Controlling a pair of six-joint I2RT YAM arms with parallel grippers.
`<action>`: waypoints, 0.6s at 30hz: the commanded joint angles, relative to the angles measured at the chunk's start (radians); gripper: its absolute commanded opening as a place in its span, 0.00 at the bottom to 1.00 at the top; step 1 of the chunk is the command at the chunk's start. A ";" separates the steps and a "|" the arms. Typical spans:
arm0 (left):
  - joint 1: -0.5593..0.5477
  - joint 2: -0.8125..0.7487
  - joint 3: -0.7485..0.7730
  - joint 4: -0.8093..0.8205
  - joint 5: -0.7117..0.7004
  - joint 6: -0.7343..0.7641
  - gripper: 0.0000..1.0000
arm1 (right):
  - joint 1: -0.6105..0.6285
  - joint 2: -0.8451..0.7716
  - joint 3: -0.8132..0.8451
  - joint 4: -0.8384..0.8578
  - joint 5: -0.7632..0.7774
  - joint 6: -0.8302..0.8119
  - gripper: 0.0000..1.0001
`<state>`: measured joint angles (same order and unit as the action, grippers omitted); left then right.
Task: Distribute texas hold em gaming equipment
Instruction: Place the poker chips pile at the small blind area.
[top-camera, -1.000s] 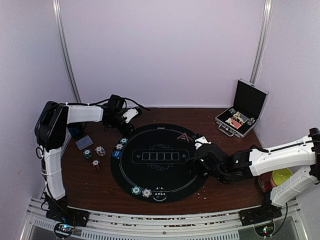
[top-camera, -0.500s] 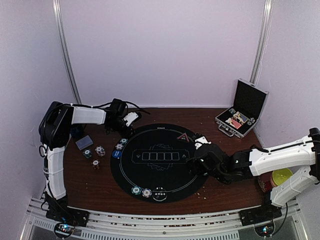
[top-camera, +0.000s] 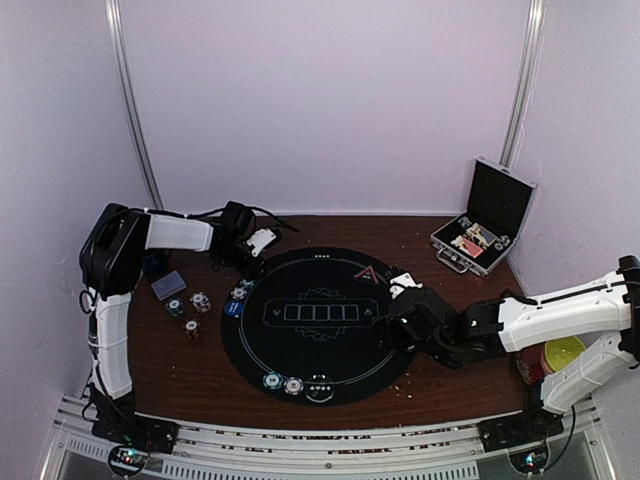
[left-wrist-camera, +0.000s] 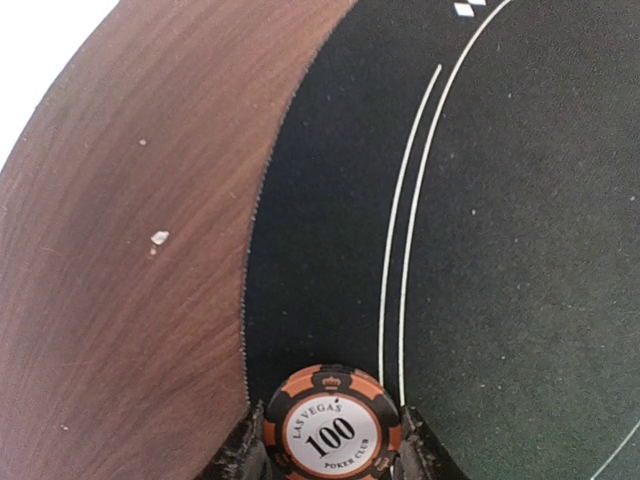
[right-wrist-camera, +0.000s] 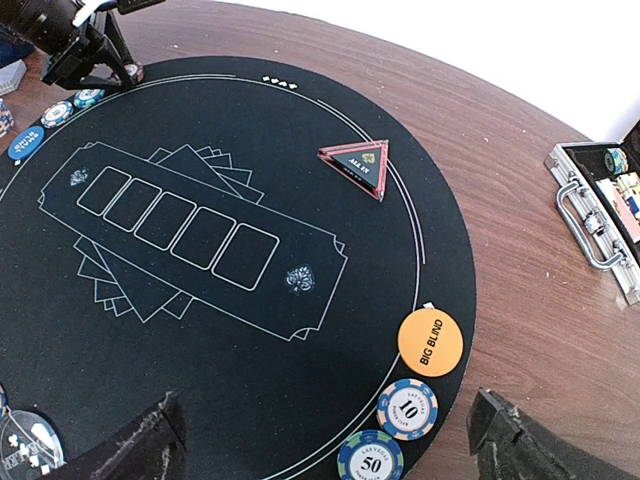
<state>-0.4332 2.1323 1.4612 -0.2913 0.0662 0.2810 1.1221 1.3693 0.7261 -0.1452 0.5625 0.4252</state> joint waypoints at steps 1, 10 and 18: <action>0.000 0.028 0.002 0.027 0.001 -0.010 0.29 | 0.002 0.001 -0.010 0.003 0.029 0.002 1.00; -0.001 0.025 -0.006 0.009 -0.008 -0.006 0.29 | 0.002 0.000 -0.009 0.002 0.031 0.001 1.00; -0.001 0.002 -0.020 -0.011 -0.044 -0.014 0.30 | 0.003 -0.004 -0.009 0.001 0.031 0.001 1.00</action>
<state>-0.4332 2.1418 1.4609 -0.2871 0.0544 0.2790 1.1221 1.3693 0.7261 -0.1452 0.5632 0.4252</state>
